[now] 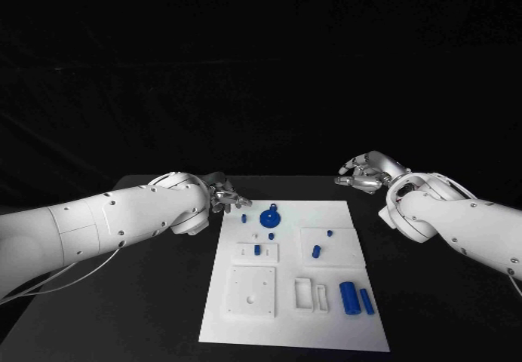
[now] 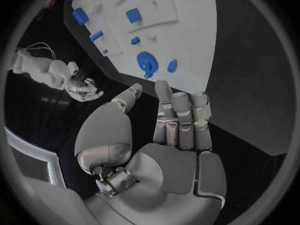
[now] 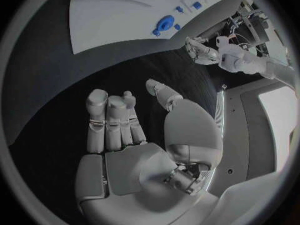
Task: Assemble the parts on the task board
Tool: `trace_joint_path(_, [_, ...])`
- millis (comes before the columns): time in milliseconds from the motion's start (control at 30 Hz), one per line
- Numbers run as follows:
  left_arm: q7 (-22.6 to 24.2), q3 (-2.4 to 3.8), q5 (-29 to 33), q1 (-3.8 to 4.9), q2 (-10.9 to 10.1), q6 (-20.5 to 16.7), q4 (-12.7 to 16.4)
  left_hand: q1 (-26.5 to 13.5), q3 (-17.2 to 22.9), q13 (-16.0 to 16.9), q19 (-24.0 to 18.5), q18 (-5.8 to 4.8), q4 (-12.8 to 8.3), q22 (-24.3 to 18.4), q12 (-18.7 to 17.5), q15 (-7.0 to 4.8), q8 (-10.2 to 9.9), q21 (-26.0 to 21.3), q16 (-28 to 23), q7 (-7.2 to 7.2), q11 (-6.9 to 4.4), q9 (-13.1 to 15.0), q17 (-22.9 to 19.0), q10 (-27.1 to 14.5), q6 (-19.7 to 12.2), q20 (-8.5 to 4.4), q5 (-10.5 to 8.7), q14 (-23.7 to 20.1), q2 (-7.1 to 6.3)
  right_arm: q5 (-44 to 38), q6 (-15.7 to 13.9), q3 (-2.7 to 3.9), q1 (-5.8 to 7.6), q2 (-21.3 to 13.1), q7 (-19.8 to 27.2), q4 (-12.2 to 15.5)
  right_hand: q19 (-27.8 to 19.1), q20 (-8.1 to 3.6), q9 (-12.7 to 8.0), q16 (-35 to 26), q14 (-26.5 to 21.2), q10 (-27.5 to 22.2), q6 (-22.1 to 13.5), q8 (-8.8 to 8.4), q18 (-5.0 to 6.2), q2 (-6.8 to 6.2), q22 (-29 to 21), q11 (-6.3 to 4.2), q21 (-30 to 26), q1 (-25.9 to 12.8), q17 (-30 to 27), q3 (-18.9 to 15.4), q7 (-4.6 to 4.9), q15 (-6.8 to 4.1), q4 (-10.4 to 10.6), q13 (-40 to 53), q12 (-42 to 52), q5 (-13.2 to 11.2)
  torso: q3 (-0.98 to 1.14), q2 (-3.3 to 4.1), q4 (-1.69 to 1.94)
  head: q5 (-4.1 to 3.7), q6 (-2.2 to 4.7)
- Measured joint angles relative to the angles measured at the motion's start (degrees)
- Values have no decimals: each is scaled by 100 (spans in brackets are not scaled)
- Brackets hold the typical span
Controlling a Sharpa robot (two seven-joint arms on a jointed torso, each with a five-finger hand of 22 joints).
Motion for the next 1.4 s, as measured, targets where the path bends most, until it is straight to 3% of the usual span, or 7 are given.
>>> trace_joint_path(133, [-5, 25, -51, 10, 143, 258, -288, 23, -11, -8, 0, 0, 11, -7, -16, 9, 0, -22, -12, 17, 0, 2, -6, 0, -18, 0, -95, -8, -23, 1, 0, 0, 0, 4, 1, 0, 0, 0, 0, 0, 1, 0, -1, 0, 0, 0, 0, 0, 0, 0, 0, -13, 0, -1, 13, 0, 0, 0, 0, 2, -4, 3, 1])
trace_joint_path(200, [-14, 27, -76, 19, 247, 467, -465, 23, -58, -17, -5, -87, 58, -7, -42, 9, 0, -22, -27, 0, 0, 2, -6, 0, -36, 5, -119, -8, -23, 2, 0, 0, 0, 6, 2, -1, 0, 0, 0, 0, 15, 0, -1, 0, 0, 0, 0, 0, 0, 0, 0, -13, 0, -15, 13, 0, 0, 0, 1, 4, -4, -2, -5])
trace_joint_path(533, [-11, 28, -137, 20, 562, 965, -1108, 23, -82, -24, -62, -89, 115, -7, -43, 29, -38, -44, -27, 57, 41, 1, -11, -40, -162, 21, -130, -7, -23, 4, 0, 0, 0, 51, 3, -8, 9, 9, 1, 0, 15, 0, -9, 0, 0, 0, 5, 0, 0, 0, 0, -13, -6, -15, 13, -5, 0, 0, 0, 4, -7, -16, -29])
trace_joint_path(933, [38, 29, -143, -1, 753, 1158, -1418, 6, -136, -23, -62, -89, 263, 1, -64, 52, -84, -66, -27, 79, 41, 15, 2, -40, -204, 21, -146, -27, -7, 5, 0, 0, 0, 70, 7, -11, 9, 10, 1, 0, 15, 0, 4, 0, 0, 0, 4, 0, 0, 0, 0, -13, 17, -15, 13, -6, 0, 0, 3, 2, -4, -26, -48])
trace_joint_path(1400, [126, 28, -112, -196, 963, 1311, -1620, 30, -247, -23, -93, -89, 310, 34, -64, 70, -84, -66, -27, 68, 40, 27, 26, -40, -213, 31, -152, -27, 166, 7, 0, 0, 0, 80, 10, -9, 9, 10, -4, 0, 13, 0, 1, 0, 0, 0, 3, 0, 0, 0, -4, -13, 20, -13, 13, -9, 0, 0, 4, -3, 2, -54, -62])
